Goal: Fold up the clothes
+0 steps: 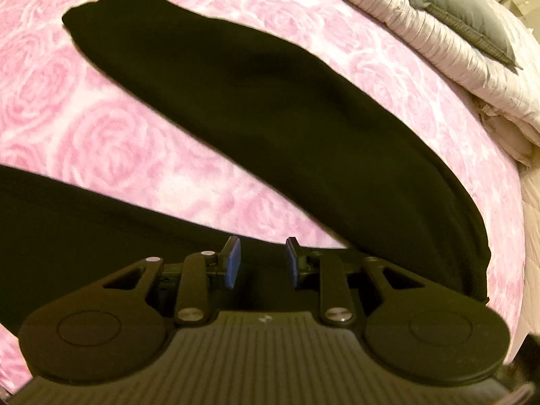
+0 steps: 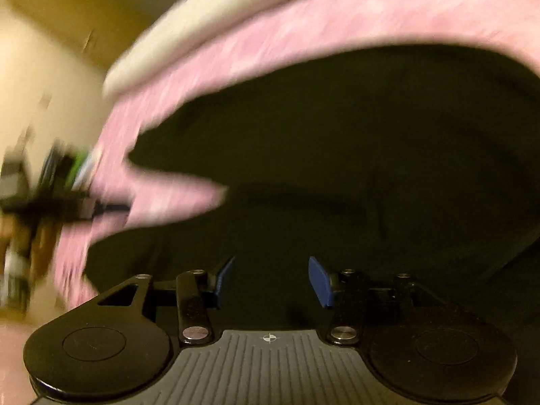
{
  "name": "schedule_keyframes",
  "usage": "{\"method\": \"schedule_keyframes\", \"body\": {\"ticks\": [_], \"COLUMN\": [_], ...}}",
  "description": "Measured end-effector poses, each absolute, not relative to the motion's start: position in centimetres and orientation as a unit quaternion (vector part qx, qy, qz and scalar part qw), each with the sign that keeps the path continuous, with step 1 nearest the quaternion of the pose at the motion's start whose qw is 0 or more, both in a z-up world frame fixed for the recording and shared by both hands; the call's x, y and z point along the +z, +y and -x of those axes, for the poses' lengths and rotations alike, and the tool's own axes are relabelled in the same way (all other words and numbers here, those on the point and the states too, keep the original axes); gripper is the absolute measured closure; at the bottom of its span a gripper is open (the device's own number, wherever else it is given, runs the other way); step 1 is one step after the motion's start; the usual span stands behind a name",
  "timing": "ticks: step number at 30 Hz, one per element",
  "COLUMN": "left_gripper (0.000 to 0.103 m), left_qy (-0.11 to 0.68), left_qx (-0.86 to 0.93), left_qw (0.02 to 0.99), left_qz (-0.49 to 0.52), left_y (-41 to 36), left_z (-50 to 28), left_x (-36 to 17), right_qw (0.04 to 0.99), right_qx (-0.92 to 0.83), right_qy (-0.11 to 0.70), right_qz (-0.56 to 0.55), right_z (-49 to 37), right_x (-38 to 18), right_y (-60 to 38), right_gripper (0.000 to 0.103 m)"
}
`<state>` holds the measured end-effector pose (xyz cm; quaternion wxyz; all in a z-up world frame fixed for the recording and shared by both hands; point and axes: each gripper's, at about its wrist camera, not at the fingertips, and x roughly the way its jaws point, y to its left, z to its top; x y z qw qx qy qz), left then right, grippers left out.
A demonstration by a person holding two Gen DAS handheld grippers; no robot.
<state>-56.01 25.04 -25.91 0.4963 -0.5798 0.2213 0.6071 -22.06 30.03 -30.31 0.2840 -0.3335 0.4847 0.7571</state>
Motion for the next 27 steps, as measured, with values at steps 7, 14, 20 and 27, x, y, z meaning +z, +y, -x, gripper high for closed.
{"method": "schedule_keyframes", "body": {"ticks": [7,14,20,27], "left_gripper": [0.080,0.080,0.080,0.080], "left_qy": [0.232,0.225,0.225,0.228], "left_qx": [0.599,0.608,0.624,0.631], "left_qw": [0.491,0.485,0.470,0.470], "left_qz": [0.588,0.587,0.582,0.574], "left_y": [26.1,27.7,28.5,29.1], "left_z": [52.9,51.2,51.0,50.6], "left_x": [-27.0,-27.4,-27.0,-27.3], "right_qw": [0.344,0.533,0.507,0.487], "right_qx": [0.736,0.649,0.627,0.650], "right_qy": [0.448,0.520,0.575,0.583], "right_qz": [0.372,0.156,0.138,0.014], "right_z": [15.0,-0.4,-3.0,-4.1], "right_x": [-28.5,-28.3,-33.1,-34.3], "right_y": [30.4,38.8,44.7,45.1], "right_gripper": [0.051,0.057,0.058,0.101]}}
